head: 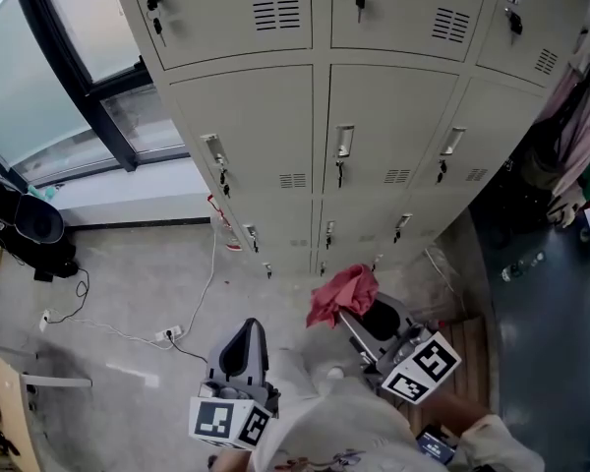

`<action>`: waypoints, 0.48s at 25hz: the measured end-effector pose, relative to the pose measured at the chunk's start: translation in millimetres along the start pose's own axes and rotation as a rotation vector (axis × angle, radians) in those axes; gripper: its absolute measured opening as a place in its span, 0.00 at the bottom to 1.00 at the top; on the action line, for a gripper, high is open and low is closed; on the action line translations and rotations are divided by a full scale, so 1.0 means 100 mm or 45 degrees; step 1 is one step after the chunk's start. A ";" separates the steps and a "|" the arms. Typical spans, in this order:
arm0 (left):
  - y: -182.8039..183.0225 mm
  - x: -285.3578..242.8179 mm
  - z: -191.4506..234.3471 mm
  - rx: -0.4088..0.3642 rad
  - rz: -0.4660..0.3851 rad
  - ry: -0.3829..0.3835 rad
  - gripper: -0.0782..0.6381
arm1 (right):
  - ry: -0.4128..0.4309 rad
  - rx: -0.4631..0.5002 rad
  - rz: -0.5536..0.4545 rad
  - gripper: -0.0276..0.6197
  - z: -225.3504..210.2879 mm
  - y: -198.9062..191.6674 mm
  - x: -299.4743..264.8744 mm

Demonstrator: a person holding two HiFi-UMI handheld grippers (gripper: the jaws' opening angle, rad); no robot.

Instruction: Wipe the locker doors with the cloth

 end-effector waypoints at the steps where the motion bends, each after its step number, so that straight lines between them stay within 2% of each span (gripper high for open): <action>1: 0.00 -0.01 0.03 0.000 0.004 0.009 0.11 | 0.004 -0.013 0.008 0.27 0.00 -0.02 -0.02; 4: 0.03 -0.15 0.17 0.021 0.001 0.013 0.11 | 0.015 -0.050 0.029 0.27 -0.04 -0.05 -0.21; 7: 0.13 -0.38 0.41 0.024 -0.011 -0.004 0.11 | 0.031 -0.022 0.036 0.27 -0.06 -0.03 -0.58; 12: 0.42 -0.79 1.06 -0.008 -0.039 -0.050 0.11 | 0.007 -0.008 -0.020 0.27 -0.13 0.06 -1.42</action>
Point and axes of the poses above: the fingertips, and each gripper's own axes: x backward along the fingers, z to its left, y out of its top, the point moved 7 cm from there along x, backward along the fingers, and after that the axes turned 1 degree about -y, right-handed, at the moved point
